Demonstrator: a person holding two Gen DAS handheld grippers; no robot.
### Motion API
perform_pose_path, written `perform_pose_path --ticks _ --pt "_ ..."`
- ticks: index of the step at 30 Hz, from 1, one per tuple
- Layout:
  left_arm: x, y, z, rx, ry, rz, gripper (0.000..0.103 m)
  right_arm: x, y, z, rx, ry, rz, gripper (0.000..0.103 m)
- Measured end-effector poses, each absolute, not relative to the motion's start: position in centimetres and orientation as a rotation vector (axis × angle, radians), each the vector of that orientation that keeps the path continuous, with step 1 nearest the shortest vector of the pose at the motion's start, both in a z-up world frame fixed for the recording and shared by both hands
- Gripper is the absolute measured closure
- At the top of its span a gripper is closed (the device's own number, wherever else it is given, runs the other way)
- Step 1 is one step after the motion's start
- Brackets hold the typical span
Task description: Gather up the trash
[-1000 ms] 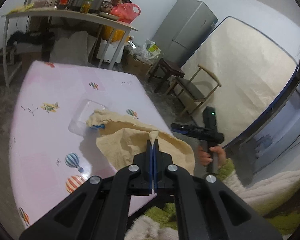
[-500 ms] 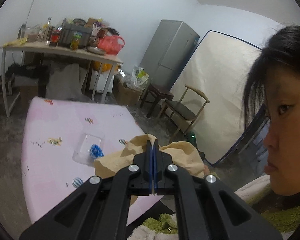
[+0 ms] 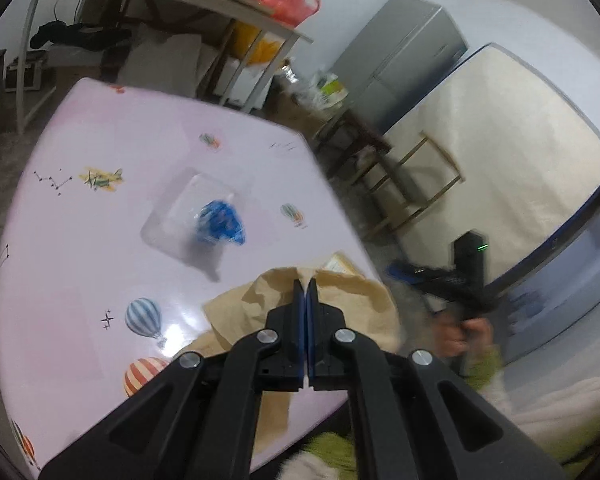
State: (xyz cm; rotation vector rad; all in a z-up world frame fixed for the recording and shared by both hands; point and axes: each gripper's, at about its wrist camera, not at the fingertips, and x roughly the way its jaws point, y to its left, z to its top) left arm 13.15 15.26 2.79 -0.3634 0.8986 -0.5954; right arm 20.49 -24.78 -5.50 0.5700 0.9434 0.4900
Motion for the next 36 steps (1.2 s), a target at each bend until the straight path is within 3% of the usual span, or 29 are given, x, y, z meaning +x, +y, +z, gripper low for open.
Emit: perform_pose_path --ticks 5,8,16,19,21,24,29,36 --pt "12.1 12.8 0.7 -0.221 0.9 -0.59 0.103 20.3 -24.9 -5.8 0.563 0.948 0.476 0.047" --pt "10.7 9.5 -1.6 0.032 0.898 -0.527 0.103 20.5 -24.7 -6.3 0.575 0.959 0.475 0.047" --pt "9.9 6.9 -8.7 0.288 1.041 -0.482 0.098 20.2 -23.6 -6.3 0.557 0.971 0.489 0.047" --pt "10.0 7.7 -8.0 0.251 1.036 -0.488 0.075 20.1 -23.6 -6.1 0.553 0.967 0.485 0.047" --pt "9.8 8.4 -6.5 0.222 0.983 -0.498 0.045 20.0 -23.6 -6.0 0.557 0.966 0.484 0.047" --pt "9.8 8.6 -4.8 0.221 0.91 -0.522 0.025 20.0 -23.5 -6.2 0.561 0.969 0.484 0.047" --pt "11.4 6.9 -6.2 0.352 0.912 -0.549 0.011 20.1 -23.2 -6.3 0.573 0.978 0.495 0.047" --pt "13.4 5.5 -9.9 0.395 1.048 -0.589 0.011 19.3 -22.8 -6.1 0.57 1.003 0.521 0.037"
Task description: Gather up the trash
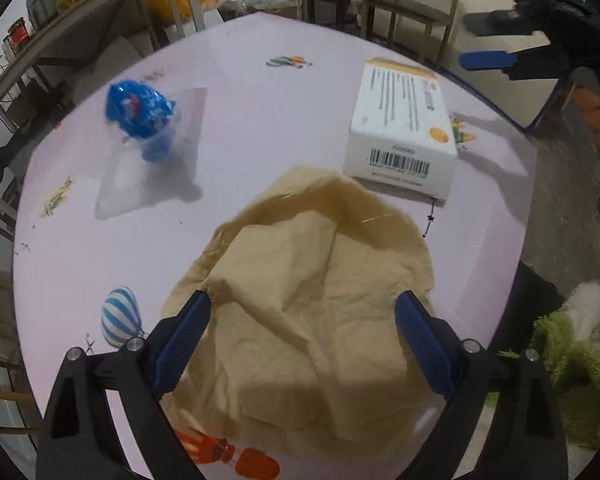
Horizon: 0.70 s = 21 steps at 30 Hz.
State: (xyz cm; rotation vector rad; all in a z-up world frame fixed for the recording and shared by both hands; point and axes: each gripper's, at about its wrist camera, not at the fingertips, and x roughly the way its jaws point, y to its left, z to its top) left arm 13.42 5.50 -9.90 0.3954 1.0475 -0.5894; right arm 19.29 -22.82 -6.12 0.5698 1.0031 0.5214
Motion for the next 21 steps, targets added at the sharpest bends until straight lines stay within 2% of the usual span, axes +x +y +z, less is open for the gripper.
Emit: perform_pose_path --ticks 5,7,13,15,21 --pt "14.6 6.3 -10.0 0.294 1.087 -0.578 0.012 18.5 -21.7 -6.7 0.593 1.066 0.55 0.032" --pt "14.8 6.5 -9.9 0.282 1.086 -0.555 0.016 18.5 -20.9 -7.2 0.611 1.095 0.554 0.031" --pt "14.8 6.2 -9.6 0.273 1.071 -0.482 0.033 21.1 -18.2 -8.7 0.552 1.193 0.451 0.03" --pt "14.6 6.4 -9.4 0.26 1.066 -0.457 0.043 22.0 -18.0 -8.9 0.551 1.206 0.408 0.029" --pt "14.0 7.0 -9.0 0.223 1.056 -0.408 0.062 25.1 -16.7 -8.8 0.496 1.21 0.332 0.026"
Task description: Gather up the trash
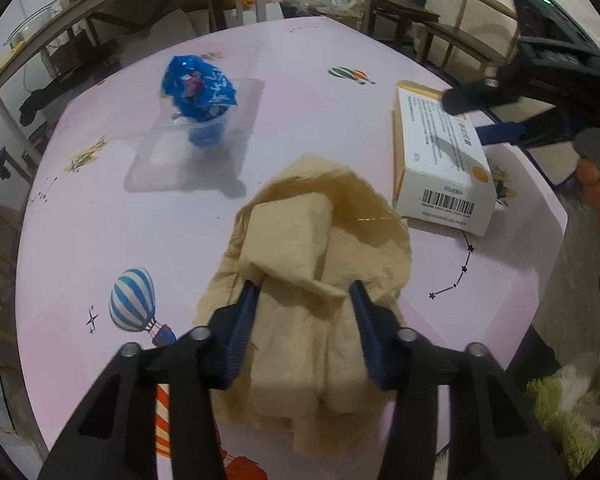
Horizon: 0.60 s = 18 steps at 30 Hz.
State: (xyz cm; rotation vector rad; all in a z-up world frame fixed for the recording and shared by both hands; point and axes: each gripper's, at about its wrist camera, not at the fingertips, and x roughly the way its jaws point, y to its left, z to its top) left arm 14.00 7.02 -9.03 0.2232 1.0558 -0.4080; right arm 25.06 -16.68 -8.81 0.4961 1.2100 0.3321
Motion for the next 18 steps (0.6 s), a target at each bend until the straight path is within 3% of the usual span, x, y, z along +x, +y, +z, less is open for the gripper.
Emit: perform_pose_path --ticks 4,9,15,18 --pt "13.8 6.6 -9.0 0.225 1.056 -0.413 0.076 26.5 -14.6 -8.2 0.4 1.195 0.308 0.024" --pt "14.1 6.6 -9.1 0.183 1.051 -0.389 0.089 27.0 -12.4 -7.9 0.287 1.142 0.268 0.01" --pt "14.7 7.0 -9.0 0.12 1.056 -0.37 0.096 26.7 -10.3 -8.8 0.111 1.122 0.235 0.01" --pt "14.9 7.1 -9.0 0.099 1.062 -0.371 0.097 25.9 -9.9 -8.8 -0.001 1.107 0.294 0.017"
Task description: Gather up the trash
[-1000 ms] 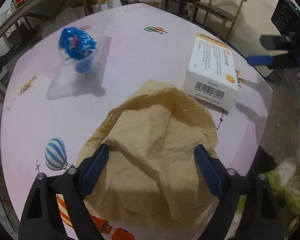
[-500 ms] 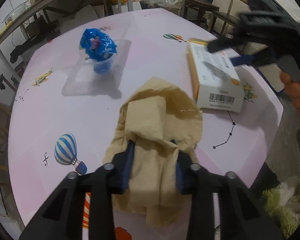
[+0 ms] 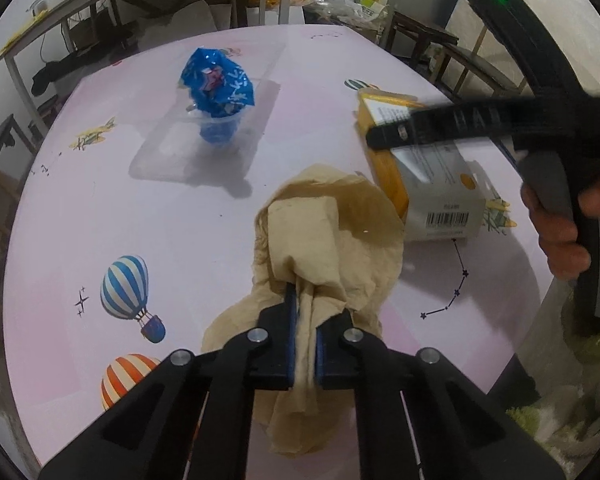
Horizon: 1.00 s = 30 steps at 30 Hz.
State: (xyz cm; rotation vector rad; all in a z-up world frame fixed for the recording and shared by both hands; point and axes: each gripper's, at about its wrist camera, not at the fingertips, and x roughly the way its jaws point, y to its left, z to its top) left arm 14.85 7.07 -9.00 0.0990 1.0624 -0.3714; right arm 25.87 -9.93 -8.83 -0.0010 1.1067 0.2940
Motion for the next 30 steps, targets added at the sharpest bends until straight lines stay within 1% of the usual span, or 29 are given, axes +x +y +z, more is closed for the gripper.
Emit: perform_pose_path --ticks 5,10,14,16,20,21,30 --pt "15.0 6.7 -8.9 0.092 1.062 -0.38 0.098 24.6 -10.9 -8.7 -0.098 1.12 0.344 0.015" --pt "14.9 6.4 -9.1 0.103 1.054 -0.375 0.098 24.2 -12.0 -8.6 0.006 1.114 0.362 0.012" --pt "14.6 6.0 -9.0 0.117 1.05 -0.371 0.099 23.3 -10.7 -9.3 -0.014 1.107 0.35 0.012" --pt "14.6 5.9 -8.9 0.124 1.047 -0.37 0.099 23.3 -10.5 -9.6 -0.021 1.116 0.339 0.015" --pt "14.5 5.6 -8.5 0.143 1.032 -0.364 0.099 23.1 -10.6 -9.4 -0.032 1.1 0.309 0.032" --pt "14.4 5.5 -8.4 0.15 1.025 -0.362 0.099 23.0 -10.8 -9.4 -0.017 1.102 0.311 0.034" --pt "14.0 5.3 -7.2 0.187 0.98 -0.355 0.1 22.0 -12.4 -8.6 0.058 1.081 0.307 0.036"
